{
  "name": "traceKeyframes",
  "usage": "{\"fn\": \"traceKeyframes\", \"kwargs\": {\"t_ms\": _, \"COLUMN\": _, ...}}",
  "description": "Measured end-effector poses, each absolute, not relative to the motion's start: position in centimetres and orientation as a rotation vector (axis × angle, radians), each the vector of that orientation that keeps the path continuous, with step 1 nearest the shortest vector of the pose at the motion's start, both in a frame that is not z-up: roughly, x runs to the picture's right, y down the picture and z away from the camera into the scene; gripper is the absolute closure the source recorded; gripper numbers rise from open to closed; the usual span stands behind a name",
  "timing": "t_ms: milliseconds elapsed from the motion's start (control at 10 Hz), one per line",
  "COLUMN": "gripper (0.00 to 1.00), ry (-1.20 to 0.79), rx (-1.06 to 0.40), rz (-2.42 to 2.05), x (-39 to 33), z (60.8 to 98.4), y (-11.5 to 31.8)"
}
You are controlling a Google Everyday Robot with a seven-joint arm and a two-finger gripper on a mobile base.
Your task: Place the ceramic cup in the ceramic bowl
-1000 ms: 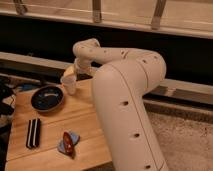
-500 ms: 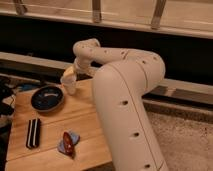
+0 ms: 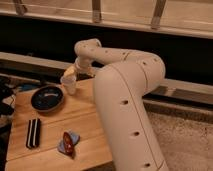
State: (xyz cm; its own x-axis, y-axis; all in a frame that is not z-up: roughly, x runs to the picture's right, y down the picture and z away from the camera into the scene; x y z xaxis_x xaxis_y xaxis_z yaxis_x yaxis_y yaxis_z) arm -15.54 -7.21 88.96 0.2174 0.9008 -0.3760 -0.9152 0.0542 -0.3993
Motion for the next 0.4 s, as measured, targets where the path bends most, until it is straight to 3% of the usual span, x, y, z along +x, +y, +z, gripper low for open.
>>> {"fn": "traceKeyframes", "kwargs": {"t_ms": 400, "gripper": 0.03, "ry": -0.002, "rx": -0.644, "rz": 1.461, "x": -15.2, "z": 91.0, "y": -7.0}}
